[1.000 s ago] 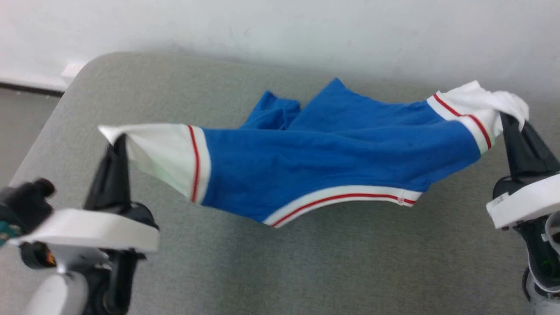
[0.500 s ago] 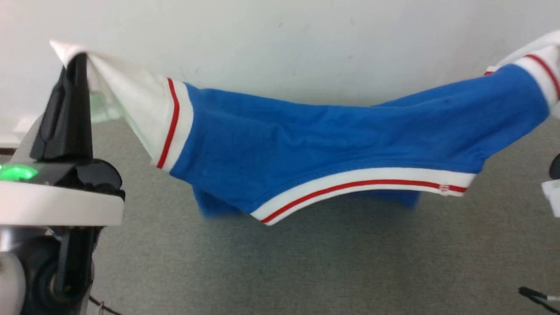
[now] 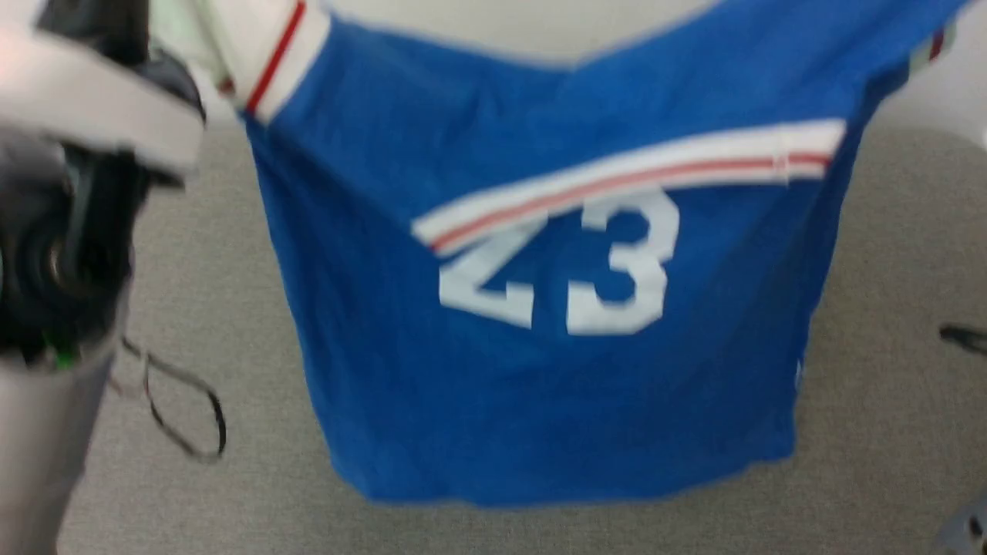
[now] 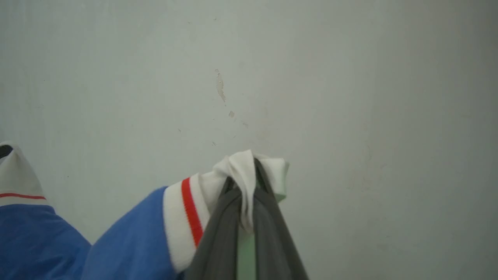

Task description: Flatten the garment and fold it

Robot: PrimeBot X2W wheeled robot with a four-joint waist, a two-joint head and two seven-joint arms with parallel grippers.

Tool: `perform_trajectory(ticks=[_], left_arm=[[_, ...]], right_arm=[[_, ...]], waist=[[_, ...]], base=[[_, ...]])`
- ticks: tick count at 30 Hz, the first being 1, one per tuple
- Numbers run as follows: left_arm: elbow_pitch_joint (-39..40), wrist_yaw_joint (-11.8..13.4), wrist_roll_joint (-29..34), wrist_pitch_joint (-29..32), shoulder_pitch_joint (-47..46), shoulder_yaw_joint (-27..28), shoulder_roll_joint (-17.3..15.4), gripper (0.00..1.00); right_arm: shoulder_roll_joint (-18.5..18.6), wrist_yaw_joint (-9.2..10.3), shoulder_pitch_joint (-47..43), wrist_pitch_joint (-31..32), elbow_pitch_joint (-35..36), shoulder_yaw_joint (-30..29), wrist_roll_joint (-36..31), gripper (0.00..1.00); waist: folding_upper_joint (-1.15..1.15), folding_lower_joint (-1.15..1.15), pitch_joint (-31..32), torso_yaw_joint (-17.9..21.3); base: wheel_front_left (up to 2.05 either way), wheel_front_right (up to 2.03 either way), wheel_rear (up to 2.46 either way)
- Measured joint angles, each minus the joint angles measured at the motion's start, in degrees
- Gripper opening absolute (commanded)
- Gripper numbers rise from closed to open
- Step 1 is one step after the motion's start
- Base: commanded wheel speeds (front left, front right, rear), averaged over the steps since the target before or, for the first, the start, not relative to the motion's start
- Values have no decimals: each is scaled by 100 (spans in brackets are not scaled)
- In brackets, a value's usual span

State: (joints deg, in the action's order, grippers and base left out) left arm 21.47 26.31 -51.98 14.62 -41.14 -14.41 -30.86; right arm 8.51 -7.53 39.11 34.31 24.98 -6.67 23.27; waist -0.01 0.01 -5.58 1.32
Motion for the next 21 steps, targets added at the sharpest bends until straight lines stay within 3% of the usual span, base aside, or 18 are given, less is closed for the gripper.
perform_trajectory(ticks=[4, 10, 16, 21], left_arm=[[-955, -114, 296, 211, -1195, -322, 19, 0], [-2390, -381, 884, 249, -2982, -688, 137, 0], [-3359, -452, 1372, -285, -4338, -727, 365, 0], [-3677, -647, 1335, -880, -4658, -641, 662, 0]], right_arm=[[126, -1, 982, -43, -927, 319, -88, 0], [358, -1, 2565, -599, -2531, 561, -636, 0], [445, -1, 3929, -1298, -3882, 709, -1188, 0], [430, -1, 4487, -1773, -4686, 756, -1464, 0]], waist=[[0, 1, -334, 45], [1, 1, -909, 123], [1, 1, -1562, 185], [1, 1, -2107, 216]], base=[[0, 0, 0], [0, 0, 0], [0, 0, 0], [0, 0, 0]])
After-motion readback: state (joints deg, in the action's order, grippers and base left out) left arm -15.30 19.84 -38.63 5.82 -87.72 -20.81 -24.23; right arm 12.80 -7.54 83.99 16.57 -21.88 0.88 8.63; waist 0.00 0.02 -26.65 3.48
